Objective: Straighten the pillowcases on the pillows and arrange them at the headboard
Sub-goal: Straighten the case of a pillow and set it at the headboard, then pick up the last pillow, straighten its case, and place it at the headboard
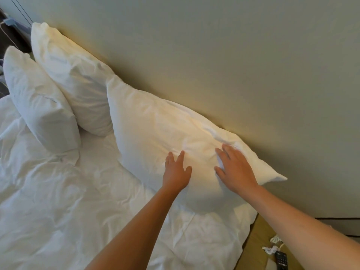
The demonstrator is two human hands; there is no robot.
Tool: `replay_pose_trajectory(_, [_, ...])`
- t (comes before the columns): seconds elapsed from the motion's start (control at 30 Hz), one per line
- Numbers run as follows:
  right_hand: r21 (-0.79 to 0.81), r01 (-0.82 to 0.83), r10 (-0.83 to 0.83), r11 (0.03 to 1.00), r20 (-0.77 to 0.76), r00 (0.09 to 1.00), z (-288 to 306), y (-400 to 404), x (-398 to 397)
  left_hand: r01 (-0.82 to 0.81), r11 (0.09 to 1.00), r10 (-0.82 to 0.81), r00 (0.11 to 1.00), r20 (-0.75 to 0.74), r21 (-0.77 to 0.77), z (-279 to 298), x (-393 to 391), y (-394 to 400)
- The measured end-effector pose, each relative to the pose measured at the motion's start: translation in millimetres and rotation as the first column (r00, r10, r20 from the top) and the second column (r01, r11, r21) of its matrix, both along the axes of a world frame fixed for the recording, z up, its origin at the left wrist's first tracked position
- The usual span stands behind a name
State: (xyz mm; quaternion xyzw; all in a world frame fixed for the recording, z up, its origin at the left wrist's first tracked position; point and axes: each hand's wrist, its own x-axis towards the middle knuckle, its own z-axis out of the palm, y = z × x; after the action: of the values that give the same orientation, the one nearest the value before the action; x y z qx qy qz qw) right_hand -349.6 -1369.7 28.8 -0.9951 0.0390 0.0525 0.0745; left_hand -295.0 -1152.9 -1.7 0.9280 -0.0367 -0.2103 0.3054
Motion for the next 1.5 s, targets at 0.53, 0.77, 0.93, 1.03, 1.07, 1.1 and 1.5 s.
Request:
replay_pose_trajectory(0.53, [0.143, -0.154, 0.156, 0.978, 0.001, 0.988, -13, -47, -26, -0.101, 0.995, 0.101, 0.982, -0.161, 0.007, 13, -58, -44])
replay_pose_trajectory(0.77, [0.245, -0.222, 0.228, 0.944, 0.004, 0.974, 2, -33, -49, -0.332, 0.932, 0.294, 0.927, -0.232, -0.148, 47, -111, -14])
replay_pose_trajectory(0.93, [0.492, -0.160, 0.265, 0.856, -0.151, 0.952, 23, 9, -99, -0.589, 0.754, 0.526, 0.806, -0.271, -0.290, 79, -180, 39])
replay_pose_trajectory(1.03, [0.581, -0.113, 0.291, 0.806, -0.222, 0.931, 35, 51, -147, -0.710, 0.585, 0.641, 0.701, -0.311, -0.392, 98, -242, 82])
replay_pose_trajectory(1.07, [0.590, -0.131, 0.316, 0.797, -0.221, 0.923, 40, 68, -165, -0.738, 0.529, 0.672, 0.665, -0.324, -0.419, 103, -267, 98])
replay_pose_trajectory(1.1, [0.599, -0.152, 0.344, 0.786, -0.220, 0.913, 44, 88, -184, -0.763, 0.470, 0.702, 0.628, -0.336, -0.444, 108, -294, 114])
replay_pose_trajectory(1.5, [0.709, -0.387, 0.709, 0.590, -0.225, 0.669, 75, 409, -464, -0.883, -0.103, 0.920, 0.090, -0.381, -0.457, 106, -702, 299])
